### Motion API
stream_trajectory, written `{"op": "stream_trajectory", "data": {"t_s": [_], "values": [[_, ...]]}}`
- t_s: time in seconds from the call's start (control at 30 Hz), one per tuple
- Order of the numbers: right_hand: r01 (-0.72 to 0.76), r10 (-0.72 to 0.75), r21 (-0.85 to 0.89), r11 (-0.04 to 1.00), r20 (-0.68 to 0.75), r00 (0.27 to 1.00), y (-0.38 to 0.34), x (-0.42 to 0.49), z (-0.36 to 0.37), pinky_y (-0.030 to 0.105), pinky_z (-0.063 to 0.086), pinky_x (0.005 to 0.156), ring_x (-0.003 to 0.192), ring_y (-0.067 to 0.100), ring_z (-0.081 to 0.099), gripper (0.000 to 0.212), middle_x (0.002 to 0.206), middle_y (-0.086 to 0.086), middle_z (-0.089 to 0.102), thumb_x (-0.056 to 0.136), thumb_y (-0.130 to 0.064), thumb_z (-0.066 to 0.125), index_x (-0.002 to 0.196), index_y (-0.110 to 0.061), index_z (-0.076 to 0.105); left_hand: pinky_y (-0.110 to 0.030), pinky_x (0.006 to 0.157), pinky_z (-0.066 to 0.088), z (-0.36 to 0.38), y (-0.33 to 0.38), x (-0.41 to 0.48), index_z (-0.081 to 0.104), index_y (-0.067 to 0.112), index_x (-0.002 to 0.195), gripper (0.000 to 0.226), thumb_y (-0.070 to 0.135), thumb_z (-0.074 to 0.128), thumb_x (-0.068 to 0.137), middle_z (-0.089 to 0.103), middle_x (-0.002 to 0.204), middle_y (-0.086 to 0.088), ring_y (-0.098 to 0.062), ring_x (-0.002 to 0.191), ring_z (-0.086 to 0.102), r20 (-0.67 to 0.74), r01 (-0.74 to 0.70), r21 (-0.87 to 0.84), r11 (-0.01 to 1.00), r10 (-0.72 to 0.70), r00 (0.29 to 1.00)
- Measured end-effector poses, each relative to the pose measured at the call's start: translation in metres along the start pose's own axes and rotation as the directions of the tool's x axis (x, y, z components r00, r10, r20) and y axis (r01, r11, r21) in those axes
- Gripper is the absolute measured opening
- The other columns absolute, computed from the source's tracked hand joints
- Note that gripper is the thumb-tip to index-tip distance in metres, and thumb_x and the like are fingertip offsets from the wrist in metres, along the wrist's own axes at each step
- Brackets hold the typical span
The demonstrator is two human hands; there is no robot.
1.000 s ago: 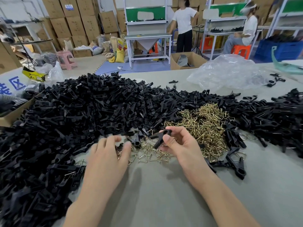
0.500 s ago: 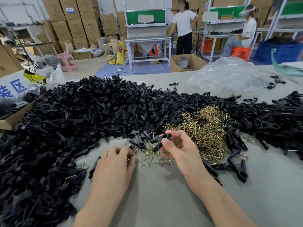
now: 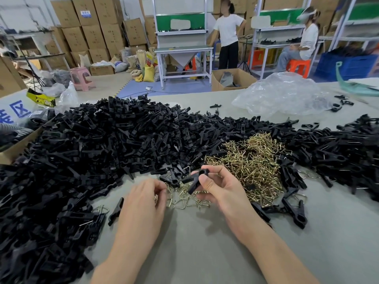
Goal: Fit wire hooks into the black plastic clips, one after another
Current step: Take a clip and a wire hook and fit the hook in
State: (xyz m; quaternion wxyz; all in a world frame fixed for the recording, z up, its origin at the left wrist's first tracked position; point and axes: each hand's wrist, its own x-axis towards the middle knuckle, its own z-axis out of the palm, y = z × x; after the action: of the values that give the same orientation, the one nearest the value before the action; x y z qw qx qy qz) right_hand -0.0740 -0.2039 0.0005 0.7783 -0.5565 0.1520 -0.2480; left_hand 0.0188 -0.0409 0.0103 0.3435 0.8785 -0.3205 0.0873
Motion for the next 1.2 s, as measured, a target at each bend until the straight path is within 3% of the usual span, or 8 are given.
{"op": "stream_trajectory", "data": {"t_s": [0.1, 0.23, 0.43, 0.73, 0.83, 0.97, 1.13, 1.2], "values": [[-0.007, 0.007, 0.023, 1.000, -0.011, 1.000, 0.001, 0.001, -0.001, 0.027, 0.058, 0.075, 0.083, 0.018, 0.073, 0.016, 0.103, 0.005, 0.077, 0.093, -0.010, 0.068, 0.108, -0.018, 0.067, -0.038, 0.086, 0.048, -0.001, 0.001, -0.001, 0.057, 0.029, 0.096, 0.005, 0.025, 0.059, 0.094, 0.057, 0.103, 0.012, -0.015, 0.098, 0.058, 0.021, -0.018, 0.058, 0.998, 0.017, 1.000], [-0.010, 0.010, 0.025, 1.000, -0.007, 1.000, 0.003, 0.002, -0.001, 0.028, 0.058, 0.076, 0.082, 0.017, 0.072, 0.016, 0.101, 0.002, 0.077, 0.094, -0.011, 0.067, 0.109, -0.018, 0.066, -0.035, 0.103, 0.035, 0.001, -0.002, -0.001, 0.053, 0.035, 0.130, 0.035, 0.050, 0.045, 0.099, 0.054, 0.127, 0.015, -0.014, 0.122, 0.048, 0.167, -0.029, 0.288, 0.957, -0.021, 0.986], [0.000, 0.000, -0.001, 1.000, -0.003, 1.000, 0.002, 0.001, 0.000, 0.029, 0.060, 0.076, 0.078, 0.013, 0.072, 0.018, 0.090, -0.006, 0.076, 0.095, -0.009, 0.066, 0.112, -0.014, 0.064, -0.029, 0.095, 0.032, -0.004, -0.001, 0.000, 0.055, 0.038, 0.108, 0.017, 0.046, 0.043, 0.101, 0.055, 0.109, 0.019, -0.010, 0.109, 0.052, 0.181, -0.055, 0.292, 0.955, 0.001, 0.983], [-0.014, 0.014, 0.034, 0.999, -0.005, 1.000, -0.001, 0.000, 0.000, 0.028, 0.059, 0.075, 0.080, 0.016, 0.072, 0.020, 0.092, -0.003, 0.076, 0.094, -0.010, 0.066, 0.113, -0.012, 0.063, -0.034, 0.078, 0.046, -0.004, 0.003, 0.001, 0.060, 0.037, 0.089, 0.009, 0.033, 0.059, 0.097, 0.060, 0.084, 0.025, -0.003, 0.082, 0.057, 0.032, 0.005, -0.047, 0.999, -0.004, 0.999], [-0.019, 0.019, 0.039, 0.999, -0.006, 1.000, -0.002, -0.001, 0.001, 0.030, 0.059, 0.076, 0.081, 0.017, 0.072, 0.021, 0.092, -0.002, 0.076, 0.092, -0.012, 0.067, 0.113, -0.012, 0.064, -0.021, 0.069, 0.044, -0.003, 0.003, 0.001, 0.062, 0.040, 0.091, 0.016, 0.025, 0.060, 0.098, 0.066, 0.087, 0.022, 0.000, 0.078, 0.060, 0.032, 0.065, -0.223, 0.973, -0.060, 0.998], [-0.025, 0.025, 0.045, 0.999, 0.007, 1.000, -0.002, 0.000, 0.000, 0.028, 0.059, 0.075, 0.081, 0.015, 0.073, 0.023, 0.095, -0.001, 0.077, 0.090, -0.014, 0.068, 0.112, -0.013, 0.064, -0.018, 0.075, 0.043, -0.002, 0.004, 0.002, 0.068, 0.036, 0.097, 0.016, 0.024, 0.059, 0.099, 0.062, 0.097, 0.022, 0.005, 0.091, 0.058, 0.017, 0.049, -0.294, 0.955, -0.045, 0.999], [-0.028, 0.025, 0.091, 0.995, 0.034, 0.999, -0.002, 0.000, 0.001, 0.028, 0.058, 0.076, 0.085, 0.017, 0.073, 0.035, 0.098, 0.003, 0.077, 0.078, -0.023, 0.072, 0.111, -0.013, 0.064, -0.008, 0.063, 0.039, -0.005, 0.005, 0.003, 0.070, 0.037, 0.098, 0.015, 0.027, 0.059, 0.098, 0.063, 0.077, 0.025, 0.005, 0.068, 0.055, -0.027, 0.070, -0.368, 0.927, -0.086, 0.996], [-0.030, 0.024, 0.134, 0.991, 0.045, 0.999, -0.002, 0.000, 0.002, 0.028, 0.058, 0.077, 0.089, 0.019, 0.073, 0.035, 0.102, 0.005, 0.076, 0.079, -0.021, 0.071, 0.111, -0.012, 0.064, -0.008, 0.064, 0.044, -0.006, 0.009, 0.004, 0.074, 0.032, 0.096, 0.012, 0.026, 0.063, 0.096, 0.070, 0.076, 0.016, 0.002, 0.065, 0.059, 0.046, 0.163, -0.525, 0.835, -0.163, 0.986]]}}
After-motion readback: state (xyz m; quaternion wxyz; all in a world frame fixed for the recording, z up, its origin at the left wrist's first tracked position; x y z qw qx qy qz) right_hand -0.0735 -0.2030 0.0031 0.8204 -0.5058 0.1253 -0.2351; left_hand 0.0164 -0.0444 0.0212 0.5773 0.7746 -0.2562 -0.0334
